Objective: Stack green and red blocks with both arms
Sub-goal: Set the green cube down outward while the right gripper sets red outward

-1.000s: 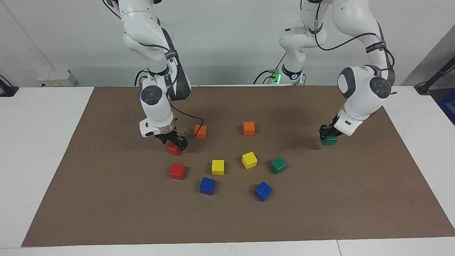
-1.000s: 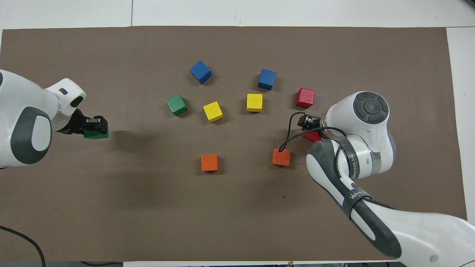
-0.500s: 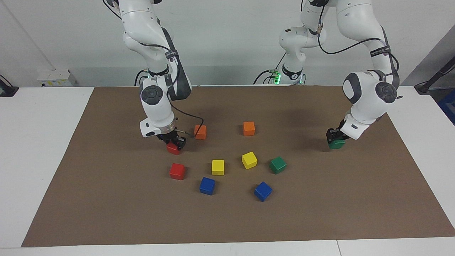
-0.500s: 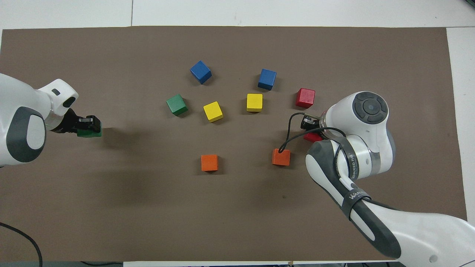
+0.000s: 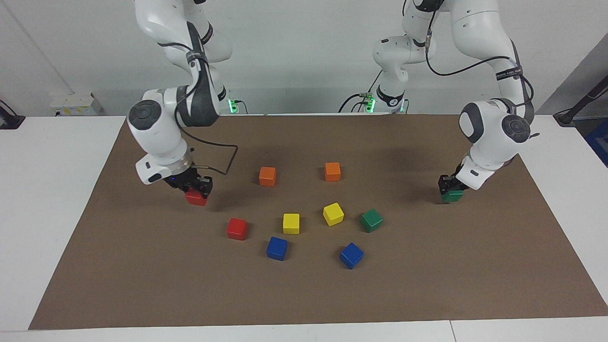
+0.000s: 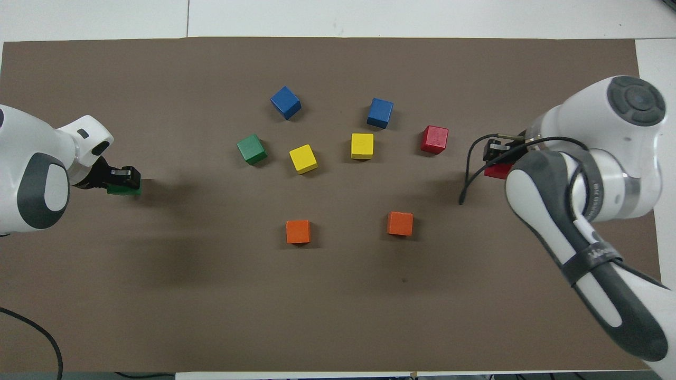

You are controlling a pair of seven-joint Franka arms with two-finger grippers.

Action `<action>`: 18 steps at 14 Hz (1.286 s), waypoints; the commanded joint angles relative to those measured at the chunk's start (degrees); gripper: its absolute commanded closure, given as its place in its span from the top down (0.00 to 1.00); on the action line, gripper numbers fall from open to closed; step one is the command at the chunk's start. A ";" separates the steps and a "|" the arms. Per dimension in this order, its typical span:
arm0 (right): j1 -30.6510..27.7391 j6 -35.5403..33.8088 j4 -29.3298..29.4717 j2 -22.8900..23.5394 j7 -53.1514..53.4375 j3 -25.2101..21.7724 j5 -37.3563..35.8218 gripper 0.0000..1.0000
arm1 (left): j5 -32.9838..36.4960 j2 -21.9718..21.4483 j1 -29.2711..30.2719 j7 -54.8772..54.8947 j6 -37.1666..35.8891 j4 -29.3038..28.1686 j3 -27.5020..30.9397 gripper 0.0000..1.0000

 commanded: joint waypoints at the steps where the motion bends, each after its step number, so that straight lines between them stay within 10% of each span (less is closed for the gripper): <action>1: -5.00 0.13 -0.11 -0.22 -9.85 0.54 -0.05 0.00 | 0.31 0.86 0.57 -1.12 1.23 -0.16 -0.57 0.00; 12: -9.95 14.35 -8.90 1.28 -20.87 0.54 -0.05 0.00 | -0.05 0.95 0.13 -3.42 3.07 -3.06 -0.66 0.05; 14: -9.95 15.33 -9.43 1.72 -21.05 0.63 -0.05 0.00 | -0.05 0.95 -0.13 -3.50 3.08 -3.06 -0.57 1.00; 18: -9.51 16.74 -11.09 1.54 -22.89 0.63 -0.05 0.00 | -0.05 0.51 0.13 -3.07 2.11 -1.84 -0.66 1.00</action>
